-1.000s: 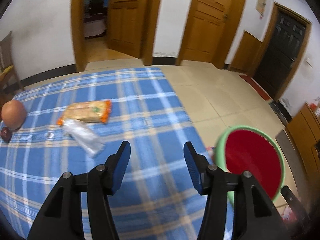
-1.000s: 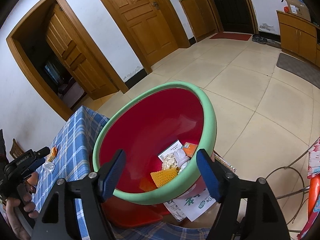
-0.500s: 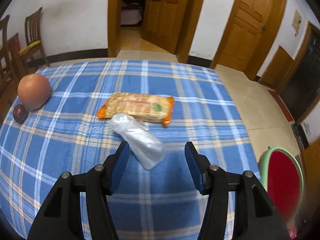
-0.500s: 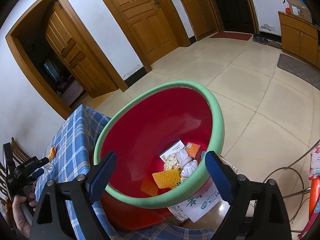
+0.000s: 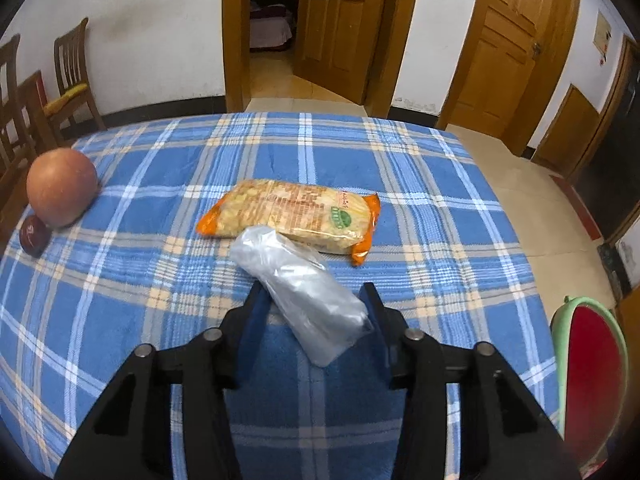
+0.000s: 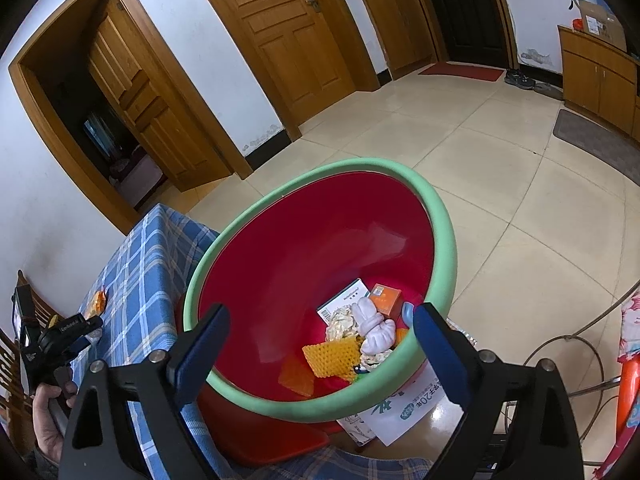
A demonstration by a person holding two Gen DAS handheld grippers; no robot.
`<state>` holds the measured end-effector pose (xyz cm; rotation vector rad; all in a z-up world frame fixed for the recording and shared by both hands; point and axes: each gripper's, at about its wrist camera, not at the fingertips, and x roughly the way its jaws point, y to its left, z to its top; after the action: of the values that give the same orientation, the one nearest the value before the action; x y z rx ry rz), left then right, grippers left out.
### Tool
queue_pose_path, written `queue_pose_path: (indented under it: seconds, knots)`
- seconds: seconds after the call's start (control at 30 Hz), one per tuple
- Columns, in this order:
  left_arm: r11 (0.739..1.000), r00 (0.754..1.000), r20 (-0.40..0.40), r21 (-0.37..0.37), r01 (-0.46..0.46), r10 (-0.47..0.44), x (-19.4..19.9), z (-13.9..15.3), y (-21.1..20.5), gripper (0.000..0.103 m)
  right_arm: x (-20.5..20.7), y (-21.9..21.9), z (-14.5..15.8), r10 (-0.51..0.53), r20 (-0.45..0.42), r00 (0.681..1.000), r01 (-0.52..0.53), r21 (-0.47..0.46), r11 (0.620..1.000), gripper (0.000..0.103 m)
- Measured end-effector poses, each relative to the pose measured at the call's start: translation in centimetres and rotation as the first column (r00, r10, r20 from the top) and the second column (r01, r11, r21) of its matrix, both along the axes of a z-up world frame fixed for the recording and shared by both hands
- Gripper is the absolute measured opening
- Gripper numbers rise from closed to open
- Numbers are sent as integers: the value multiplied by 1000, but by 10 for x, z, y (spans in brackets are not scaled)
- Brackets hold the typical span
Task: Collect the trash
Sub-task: 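Grasp the white plastic bag with the left tool and lift it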
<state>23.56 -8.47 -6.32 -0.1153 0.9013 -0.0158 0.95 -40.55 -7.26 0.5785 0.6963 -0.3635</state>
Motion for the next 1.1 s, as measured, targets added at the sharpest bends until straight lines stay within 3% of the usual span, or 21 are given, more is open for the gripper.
queue_pose_path:
  seconds: [0.13,0.43,1.1]
  knots:
    - [1000,1000,-2,-29,2,-2,-3,1,5,40,1,2,1,6,2,1000,-6,1,1000,94]
    - [999,999,36,-44,27,-26,-24,18,19,40,13,20,15,65,23,998,-65,-21,998,94]
    - [999,991,129,-19,-40,42,-52,47,98,40,79,123,55,318,45,947,-313,-93,945,95]
